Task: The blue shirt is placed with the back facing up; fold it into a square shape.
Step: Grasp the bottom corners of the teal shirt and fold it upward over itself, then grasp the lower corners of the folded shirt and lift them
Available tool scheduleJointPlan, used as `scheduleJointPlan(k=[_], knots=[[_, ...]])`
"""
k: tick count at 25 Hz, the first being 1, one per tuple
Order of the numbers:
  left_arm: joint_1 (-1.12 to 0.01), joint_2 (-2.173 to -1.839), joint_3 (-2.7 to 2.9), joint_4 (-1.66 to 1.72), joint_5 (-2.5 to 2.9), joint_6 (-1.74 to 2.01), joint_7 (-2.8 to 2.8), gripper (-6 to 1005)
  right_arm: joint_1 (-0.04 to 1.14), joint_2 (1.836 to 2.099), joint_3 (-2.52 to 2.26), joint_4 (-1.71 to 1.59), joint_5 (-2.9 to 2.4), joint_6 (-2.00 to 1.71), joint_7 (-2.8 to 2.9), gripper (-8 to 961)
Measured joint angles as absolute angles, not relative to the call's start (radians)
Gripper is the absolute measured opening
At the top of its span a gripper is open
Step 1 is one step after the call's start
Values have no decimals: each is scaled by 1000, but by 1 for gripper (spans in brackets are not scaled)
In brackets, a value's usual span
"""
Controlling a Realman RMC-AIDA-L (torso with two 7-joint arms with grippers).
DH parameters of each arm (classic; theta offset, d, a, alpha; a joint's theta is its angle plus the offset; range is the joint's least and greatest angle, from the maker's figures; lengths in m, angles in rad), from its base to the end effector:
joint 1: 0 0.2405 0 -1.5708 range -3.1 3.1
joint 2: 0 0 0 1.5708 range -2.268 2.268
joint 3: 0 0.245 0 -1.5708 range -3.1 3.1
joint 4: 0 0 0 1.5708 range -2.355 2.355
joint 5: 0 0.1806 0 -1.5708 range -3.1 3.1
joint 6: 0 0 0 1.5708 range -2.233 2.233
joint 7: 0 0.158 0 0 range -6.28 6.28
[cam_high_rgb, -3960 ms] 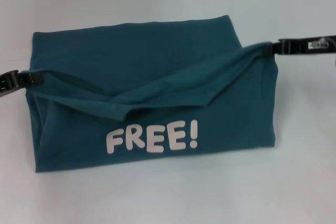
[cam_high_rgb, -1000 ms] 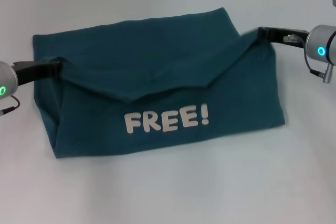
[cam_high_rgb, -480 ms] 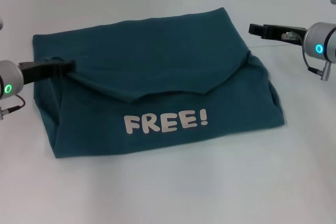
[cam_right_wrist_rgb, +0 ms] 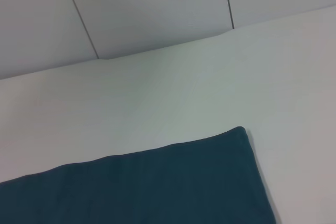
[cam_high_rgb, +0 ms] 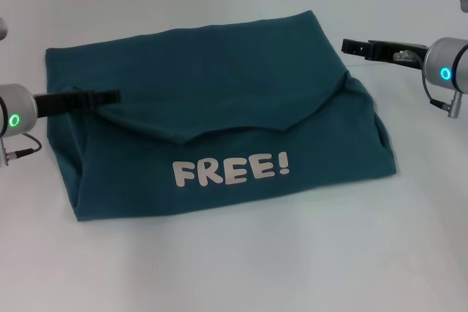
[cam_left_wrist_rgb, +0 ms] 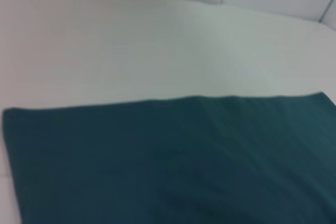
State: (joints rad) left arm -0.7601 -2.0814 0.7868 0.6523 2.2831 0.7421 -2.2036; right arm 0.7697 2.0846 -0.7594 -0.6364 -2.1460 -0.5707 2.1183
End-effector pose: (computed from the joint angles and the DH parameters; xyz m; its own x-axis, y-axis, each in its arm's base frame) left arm -0.2417 0.4305 0.0117 0.5149 0.6346 0.5763 0.8457 -0.2664 -0.4623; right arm 0.2414 0.4491 0.0337 0.4945 -0.5150 -0.7001 -0.8587 -0.1647 -0.4854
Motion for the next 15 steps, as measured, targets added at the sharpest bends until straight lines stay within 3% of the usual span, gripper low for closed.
scheduleJointPlan(k=[2,8,15], knots=[[-762,-2078,786,661,2301,771,-2226,934,769,2085,-759,-636,-2146,-571,2118,907],[-767,-2062,786,678,2324,867,-2275,933,765,2085,-759,-636,-2146,-576,2119,930],[-745,-2069,779,728,2344,866,-2283,932,761,2085,-757,-636,-2146,-577,2116,930]])
